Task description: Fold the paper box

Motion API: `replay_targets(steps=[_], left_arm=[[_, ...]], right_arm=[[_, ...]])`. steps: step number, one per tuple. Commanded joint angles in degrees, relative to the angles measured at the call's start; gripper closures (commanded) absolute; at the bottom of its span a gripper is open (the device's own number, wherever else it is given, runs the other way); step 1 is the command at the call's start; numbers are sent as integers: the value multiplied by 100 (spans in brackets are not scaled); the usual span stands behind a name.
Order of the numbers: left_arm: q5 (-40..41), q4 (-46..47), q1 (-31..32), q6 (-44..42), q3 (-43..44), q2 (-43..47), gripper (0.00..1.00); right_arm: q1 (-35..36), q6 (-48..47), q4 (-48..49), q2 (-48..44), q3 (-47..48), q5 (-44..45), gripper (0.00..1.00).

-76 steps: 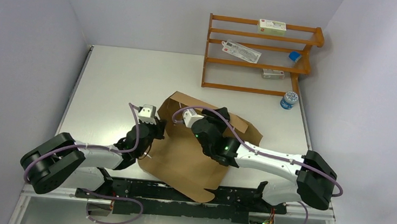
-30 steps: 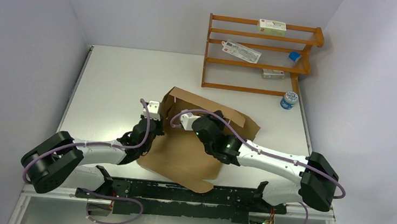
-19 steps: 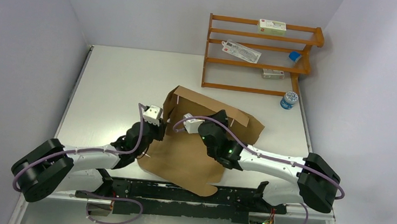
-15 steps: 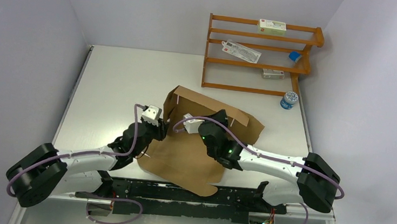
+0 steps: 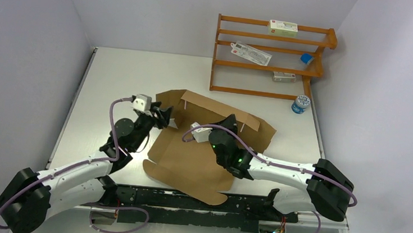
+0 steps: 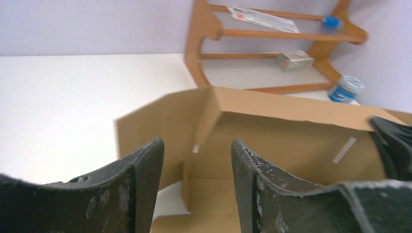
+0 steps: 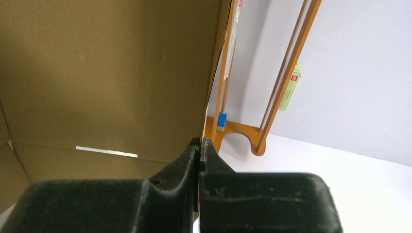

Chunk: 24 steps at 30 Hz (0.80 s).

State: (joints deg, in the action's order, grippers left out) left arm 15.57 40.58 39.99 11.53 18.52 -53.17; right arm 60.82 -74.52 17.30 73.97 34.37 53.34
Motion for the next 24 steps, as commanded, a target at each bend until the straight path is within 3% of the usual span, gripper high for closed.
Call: replay_targets(steps=[1, 6, 15, 20, 24], left_arm=[[-304, 342, -787, 107, 75, -100, 42], [-1244, 475, -2093, 376, 388, -449, 40], [-2059, 627, -2703, -133, 781, -1174, 43], [-3375, 1266, -3185, 411, 1007, -2119, 44], [-3659, 1277, -3330, 500, 1149, -2457, 41]], right_arm=[[-14, -348, -38, -33, -36, -108, 100], [-5, -375, -129, -72, -109, -83, 100], [70, -238, -325, -61, -43, -104, 100], [72, -259, -238, -68, -58, -204, 100], [71, -366, -111, -188, -99, -291, 100]])
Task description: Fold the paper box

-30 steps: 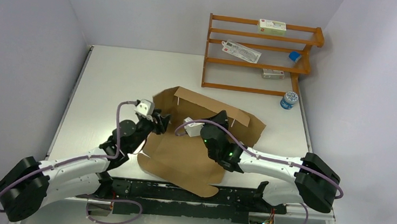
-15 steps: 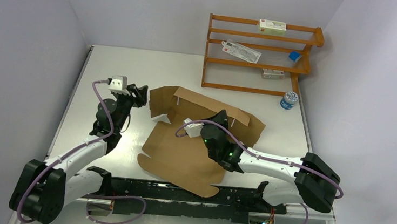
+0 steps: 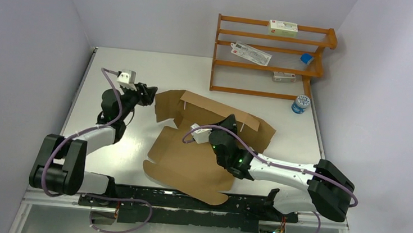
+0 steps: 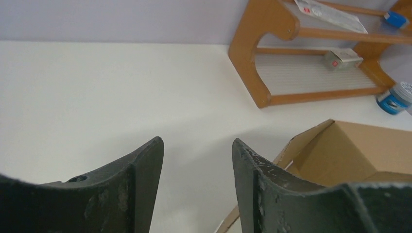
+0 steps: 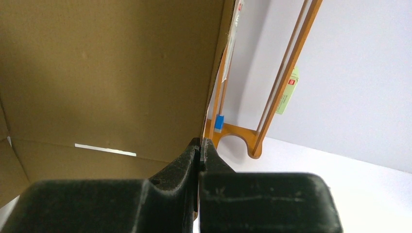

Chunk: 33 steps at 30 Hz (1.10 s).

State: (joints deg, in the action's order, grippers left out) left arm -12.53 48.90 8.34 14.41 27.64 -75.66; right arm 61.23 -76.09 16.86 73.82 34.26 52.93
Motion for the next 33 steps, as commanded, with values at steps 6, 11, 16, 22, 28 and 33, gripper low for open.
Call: replay_targets(steps=[6, 11, 16, 22, 28, 33], left_arm=[[-1891, 646, -471, 254, 565, -997, 43], [-2782, 1050, -467, 452, 486, -1479, 46], [-3280, 1559, -400, 727, 59, -1470, 50], [-3363, 1811, -101, 834, -382, -1277, 53], [-3110, 1273, 333, 397, -604, -995, 56], [-2757, 972, 668, 122, -782, -763, 55]], right_arm=[[45, -230, -128, -237, -143, -238, 100], [59, -266, -75, -171, -119, -237, 100], [57, -215, -78, -22, -56, -171, 100], [58, -226, -14, 106, -29, -19, 100], [101, -354, 88, 54, -99, 97, 100], [133, -408, 189, 40, -244, 95, 100]])
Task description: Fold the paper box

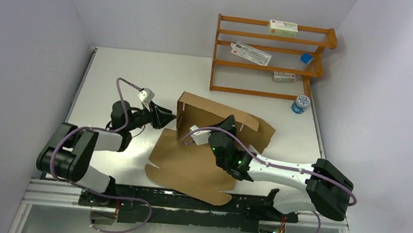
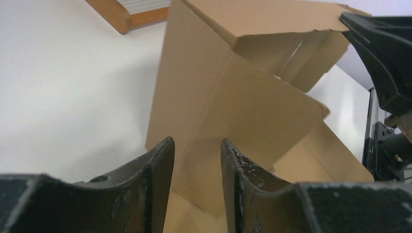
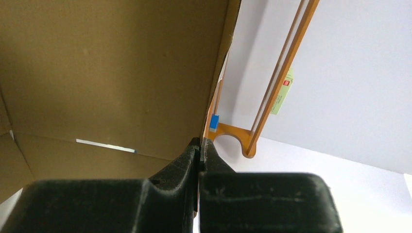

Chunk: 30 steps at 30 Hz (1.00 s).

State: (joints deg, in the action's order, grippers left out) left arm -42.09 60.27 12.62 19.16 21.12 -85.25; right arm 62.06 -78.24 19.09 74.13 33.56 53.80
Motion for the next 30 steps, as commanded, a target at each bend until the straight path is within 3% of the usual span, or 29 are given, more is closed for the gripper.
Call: replay_targets(steps=[1, 11, 21, 30], left_arm=[[275, -271, 278, -398, -145, 242, 54], [675, -328, 556, -718, -62, 187, 49], [1134, 1609, 830, -616, -120, -682, 48], [1774, 2675, 1031, -751, 21, -1449, 50]], right_arm=[[58, -158, -77, 34, -174, 14, 100], [137, 29, -222, 181, -84, 15, 100], [354, 210, -456, 359, -39, -28, 100], [455, 394, -905, 313, 133, -96, 100]])
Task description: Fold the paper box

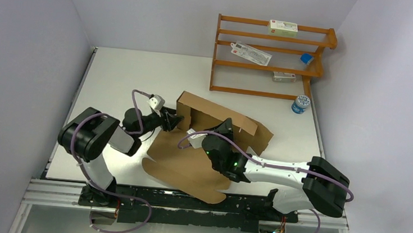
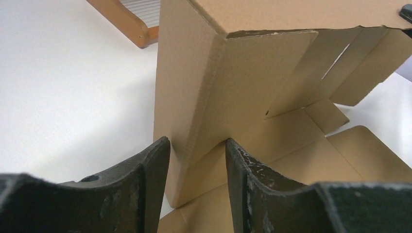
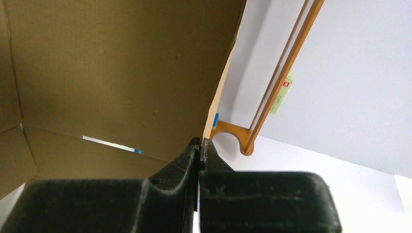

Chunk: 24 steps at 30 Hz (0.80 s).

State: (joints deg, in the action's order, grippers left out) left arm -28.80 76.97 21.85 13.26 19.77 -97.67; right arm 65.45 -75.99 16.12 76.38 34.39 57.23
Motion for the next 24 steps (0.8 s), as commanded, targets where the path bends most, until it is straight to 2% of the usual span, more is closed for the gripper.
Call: replay_targets(steps=[1, 13, 19, 24], left_arm=[[537, 1060, 147, -208, 173, -289, 51], [1661, 1757, 547, -416, 264, -899, 63], [2075, 2132, 666, -335, 407, -1176, 63], [2330, 2228, 826, -442, 666, -1431, 56]], right_arm=[[125, 184, -643, 99, 52, -449, 100], [170, 569, -1206, 105, 288, -563, 100], [180, 605, -1298, 111, 353, -625, 100], [185, 764, -1498, 141, 460, -703, 100]])
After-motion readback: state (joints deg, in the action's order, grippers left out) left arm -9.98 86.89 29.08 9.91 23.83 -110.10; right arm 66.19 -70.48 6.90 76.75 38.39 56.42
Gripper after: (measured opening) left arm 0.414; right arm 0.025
